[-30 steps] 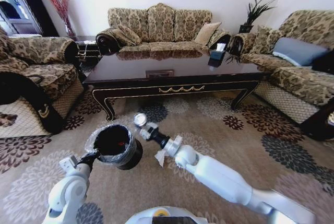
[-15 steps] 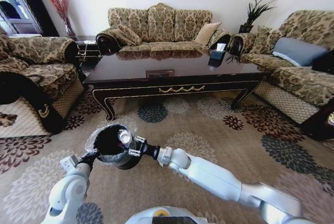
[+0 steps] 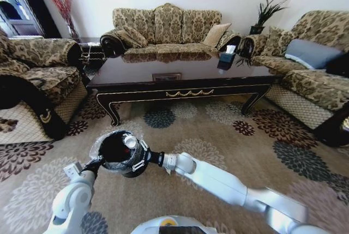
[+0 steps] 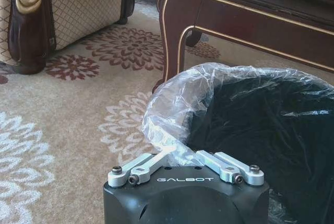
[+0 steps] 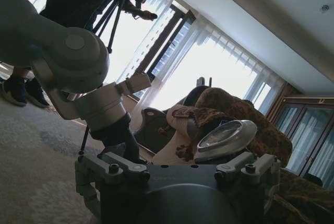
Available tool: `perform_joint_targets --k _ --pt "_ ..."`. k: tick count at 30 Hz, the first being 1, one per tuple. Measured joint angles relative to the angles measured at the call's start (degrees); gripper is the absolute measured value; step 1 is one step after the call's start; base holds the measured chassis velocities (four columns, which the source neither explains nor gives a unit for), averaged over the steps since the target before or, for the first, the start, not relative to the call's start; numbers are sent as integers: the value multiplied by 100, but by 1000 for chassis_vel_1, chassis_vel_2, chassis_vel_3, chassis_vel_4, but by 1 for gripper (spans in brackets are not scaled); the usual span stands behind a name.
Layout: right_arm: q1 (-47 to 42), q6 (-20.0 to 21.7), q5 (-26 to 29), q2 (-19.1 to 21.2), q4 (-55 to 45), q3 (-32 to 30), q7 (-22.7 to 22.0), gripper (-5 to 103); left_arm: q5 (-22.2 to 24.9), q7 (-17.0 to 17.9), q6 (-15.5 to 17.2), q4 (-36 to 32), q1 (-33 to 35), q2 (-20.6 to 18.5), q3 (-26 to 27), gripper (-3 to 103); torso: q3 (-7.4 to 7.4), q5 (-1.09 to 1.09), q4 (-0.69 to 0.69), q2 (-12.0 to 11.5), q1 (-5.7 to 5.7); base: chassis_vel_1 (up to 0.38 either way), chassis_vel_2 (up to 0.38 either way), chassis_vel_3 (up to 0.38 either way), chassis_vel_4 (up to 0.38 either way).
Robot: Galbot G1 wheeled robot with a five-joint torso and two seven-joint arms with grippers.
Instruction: Move to the front of the table and pick up the trash from the floor, then place it into the trash bin.
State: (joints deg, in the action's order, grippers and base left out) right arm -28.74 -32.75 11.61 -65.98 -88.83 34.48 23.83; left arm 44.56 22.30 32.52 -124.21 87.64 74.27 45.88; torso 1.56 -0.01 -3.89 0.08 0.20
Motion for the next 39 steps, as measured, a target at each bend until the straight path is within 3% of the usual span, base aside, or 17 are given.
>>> perform_joint_targets --k 15,22,39 --pt "231 -885 -963 -917 1394 131 -52 100 58 6 -2 -157 12 17 39 3 0 0 0 0 0 0 0 0 0" --pt "182 -1119 -1038 -889 1645 -44 -23 100 89 5 5 -158 -10 -21 28 3 0 1 -1 0 0 0 0 0 0" --pt "207 -1149 -1130 -660 1523 -445 -62 100 71 -1 34 21 -79 -61 -47 3 0 1 -1 0 0 0 0 0 0"
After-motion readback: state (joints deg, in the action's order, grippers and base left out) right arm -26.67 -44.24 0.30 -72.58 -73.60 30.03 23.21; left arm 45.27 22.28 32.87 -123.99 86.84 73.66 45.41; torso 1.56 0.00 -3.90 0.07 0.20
